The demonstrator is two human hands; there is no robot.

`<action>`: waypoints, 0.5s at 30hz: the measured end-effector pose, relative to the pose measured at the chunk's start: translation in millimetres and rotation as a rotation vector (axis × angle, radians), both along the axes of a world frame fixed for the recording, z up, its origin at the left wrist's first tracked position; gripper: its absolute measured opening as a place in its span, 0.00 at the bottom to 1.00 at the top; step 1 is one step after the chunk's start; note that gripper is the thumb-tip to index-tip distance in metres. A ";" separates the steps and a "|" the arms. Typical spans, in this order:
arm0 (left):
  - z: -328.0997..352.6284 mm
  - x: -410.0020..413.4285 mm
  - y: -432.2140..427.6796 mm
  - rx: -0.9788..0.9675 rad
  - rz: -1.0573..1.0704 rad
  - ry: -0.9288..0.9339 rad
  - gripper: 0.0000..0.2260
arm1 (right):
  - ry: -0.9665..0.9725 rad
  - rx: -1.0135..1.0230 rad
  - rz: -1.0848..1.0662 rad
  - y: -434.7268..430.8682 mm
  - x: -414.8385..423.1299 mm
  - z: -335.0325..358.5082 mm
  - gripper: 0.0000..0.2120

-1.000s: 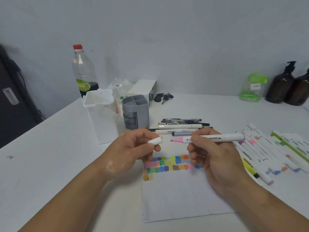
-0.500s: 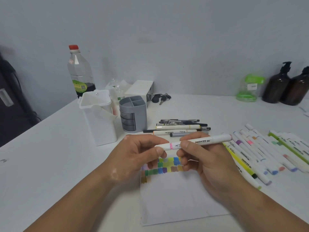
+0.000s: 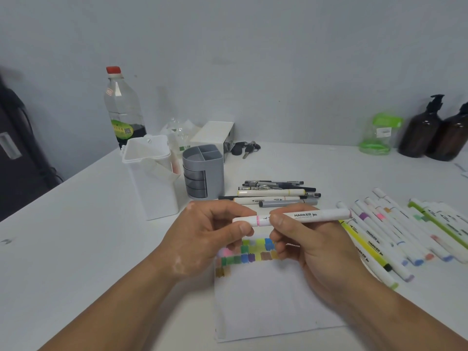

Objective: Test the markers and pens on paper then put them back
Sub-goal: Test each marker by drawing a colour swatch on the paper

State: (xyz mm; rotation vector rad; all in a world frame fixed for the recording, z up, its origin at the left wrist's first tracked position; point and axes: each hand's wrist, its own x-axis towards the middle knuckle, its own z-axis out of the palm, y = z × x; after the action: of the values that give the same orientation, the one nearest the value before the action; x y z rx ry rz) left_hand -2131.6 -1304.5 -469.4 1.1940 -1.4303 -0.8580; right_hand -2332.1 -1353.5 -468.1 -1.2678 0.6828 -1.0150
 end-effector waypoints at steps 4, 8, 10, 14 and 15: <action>-1.0 -3.6 0.3 -0.013 -0.012 -0.040 0.08 | 0.000 -0.020 -0.019 0.6 1.0 -0.2 0.12; -4.6 -2.8 -3.8 -0.034 0.020 -0.077 0.06 | 0.032 -0.037 0.002 -1.5 -0.2 2.2 0.12; -5.3 2.4 -6.6 -0.025 0.064 -0.105 0.06 | 0.044 -0.048 0.015 -5.9 -6.0 7.2 0.12; -7.0 17.3 -7.8 -0.003 0.169 -0.247 0.09 | 0.190 -0.144 -0.005 -15.9 -23.9 19.2 0.09; -7.8 18.7 -7.3 -0.004 0.185 -0.293 0.10 | 0.282 -0.195 0.005 -17.0 -27.3 20.6 0.04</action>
State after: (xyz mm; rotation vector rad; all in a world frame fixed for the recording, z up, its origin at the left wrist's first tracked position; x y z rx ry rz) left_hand -2112.8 -1311.9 -477.2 1.4690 -1.5221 -0.5692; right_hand -2359.3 -1370.5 -447.5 -1.6018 0.8094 -0.9236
